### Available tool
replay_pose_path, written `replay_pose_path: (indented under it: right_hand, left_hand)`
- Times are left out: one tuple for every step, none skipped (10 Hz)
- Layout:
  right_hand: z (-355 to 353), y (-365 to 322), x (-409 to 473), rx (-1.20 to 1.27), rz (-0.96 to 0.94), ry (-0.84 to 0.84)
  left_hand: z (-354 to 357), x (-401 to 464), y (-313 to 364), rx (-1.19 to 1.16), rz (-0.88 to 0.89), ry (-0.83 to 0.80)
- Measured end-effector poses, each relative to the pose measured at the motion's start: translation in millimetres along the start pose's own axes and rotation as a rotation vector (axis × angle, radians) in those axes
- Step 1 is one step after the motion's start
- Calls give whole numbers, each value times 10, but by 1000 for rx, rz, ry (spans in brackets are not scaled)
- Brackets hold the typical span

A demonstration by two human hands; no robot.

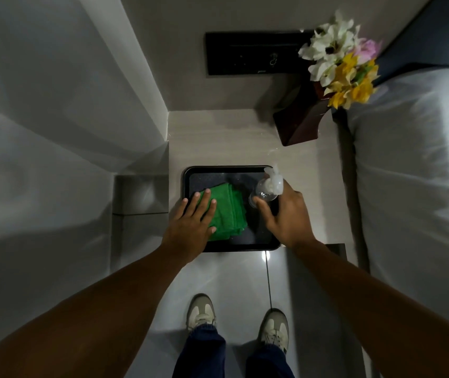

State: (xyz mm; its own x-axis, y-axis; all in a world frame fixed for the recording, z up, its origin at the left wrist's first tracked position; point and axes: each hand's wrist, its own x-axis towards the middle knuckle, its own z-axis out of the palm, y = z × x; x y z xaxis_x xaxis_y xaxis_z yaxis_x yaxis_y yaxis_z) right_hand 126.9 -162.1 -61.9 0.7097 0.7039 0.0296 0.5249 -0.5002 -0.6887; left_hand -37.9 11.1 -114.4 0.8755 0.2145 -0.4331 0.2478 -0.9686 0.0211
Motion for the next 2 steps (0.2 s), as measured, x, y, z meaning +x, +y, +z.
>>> replay_pose_path:
  right_hand:
    - [-30,-37,6,47,31,-10]
    - [-115,-31,-61,93,83,-89]
  left_hand:
    - [-96,14,14,47,-4,-33]
    - [-327,-2,12,53,21,-49]
